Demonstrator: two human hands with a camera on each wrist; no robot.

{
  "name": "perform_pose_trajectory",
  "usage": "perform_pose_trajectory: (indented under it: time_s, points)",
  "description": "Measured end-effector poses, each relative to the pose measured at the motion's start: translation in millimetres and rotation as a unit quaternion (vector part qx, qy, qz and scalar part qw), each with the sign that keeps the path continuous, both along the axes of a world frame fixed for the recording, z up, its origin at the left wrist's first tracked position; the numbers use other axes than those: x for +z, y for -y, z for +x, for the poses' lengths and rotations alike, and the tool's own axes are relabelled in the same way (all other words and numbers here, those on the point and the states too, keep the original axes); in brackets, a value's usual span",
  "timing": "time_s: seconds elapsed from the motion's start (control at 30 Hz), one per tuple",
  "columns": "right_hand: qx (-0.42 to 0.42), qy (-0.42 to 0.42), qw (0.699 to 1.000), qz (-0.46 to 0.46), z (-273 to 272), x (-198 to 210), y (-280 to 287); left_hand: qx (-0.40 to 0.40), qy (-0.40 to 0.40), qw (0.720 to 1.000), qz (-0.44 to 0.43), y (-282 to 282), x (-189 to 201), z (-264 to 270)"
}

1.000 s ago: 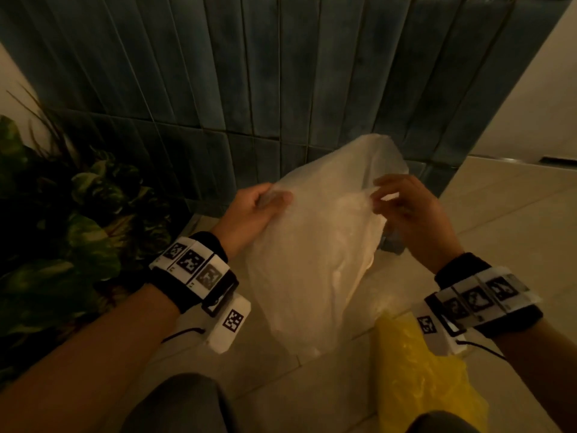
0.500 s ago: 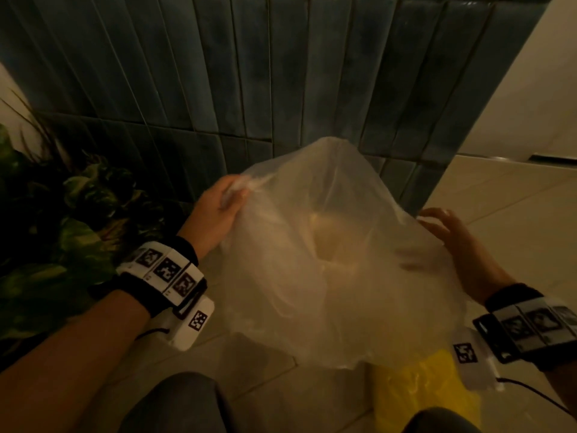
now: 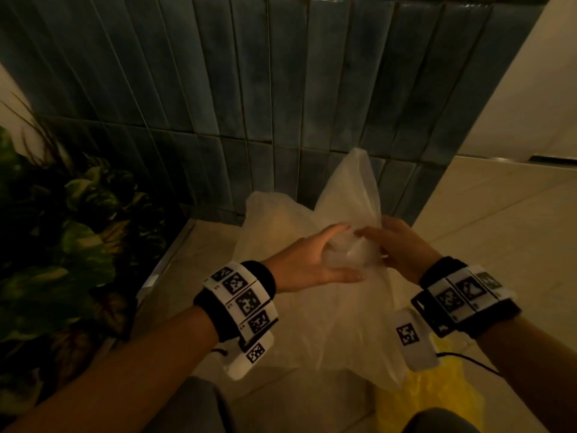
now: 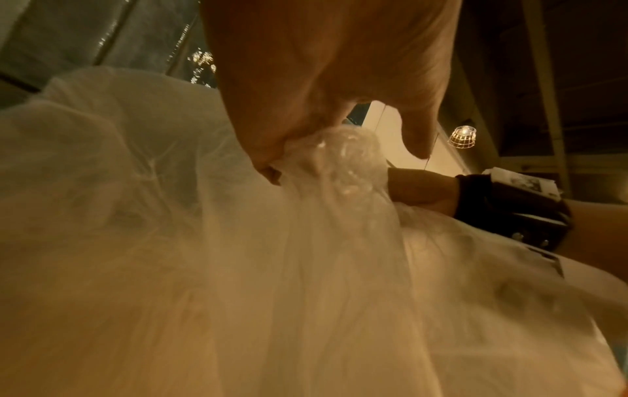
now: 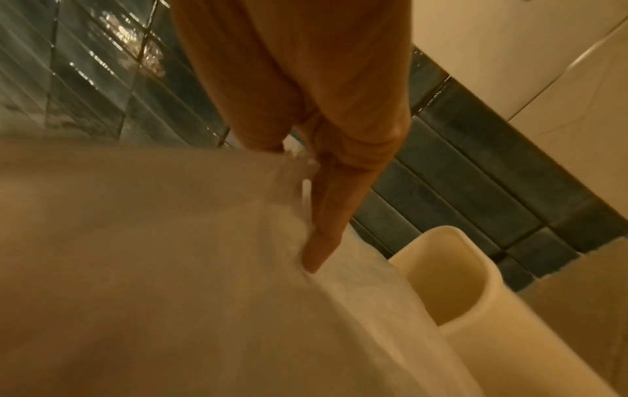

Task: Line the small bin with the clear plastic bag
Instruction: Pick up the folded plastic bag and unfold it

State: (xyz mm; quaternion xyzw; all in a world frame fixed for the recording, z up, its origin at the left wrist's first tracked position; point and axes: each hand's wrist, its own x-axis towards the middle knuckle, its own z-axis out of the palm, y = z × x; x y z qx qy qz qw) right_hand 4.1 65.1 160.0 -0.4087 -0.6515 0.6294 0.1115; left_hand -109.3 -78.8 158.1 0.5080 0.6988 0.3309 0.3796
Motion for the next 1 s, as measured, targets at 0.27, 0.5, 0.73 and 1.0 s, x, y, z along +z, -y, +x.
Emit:
perform_pose_trajectory:
  time_s: [0.27,0.5,0.73,1.0]
  points:
    - [-0.069,-0.051,0.995,0.046,34,-2,-37,0.261,-0.051,0.964,-0.004,55,-11,-70]
    - [-0.049,-0.115,0.991,0.055,44,-4,-33,0.297,-0.368,0.877,-0.077,54,-7,-103]
    - [0.125,-0.111,0.984,0.059,27,19,4,0.134,-0.287,0.948,0.041,-6,33,-73]
    - [0.197,-0.093,0.962,0.163,16,44,16,0.078,-0.101,0.986,0.104,-18,66,-66]
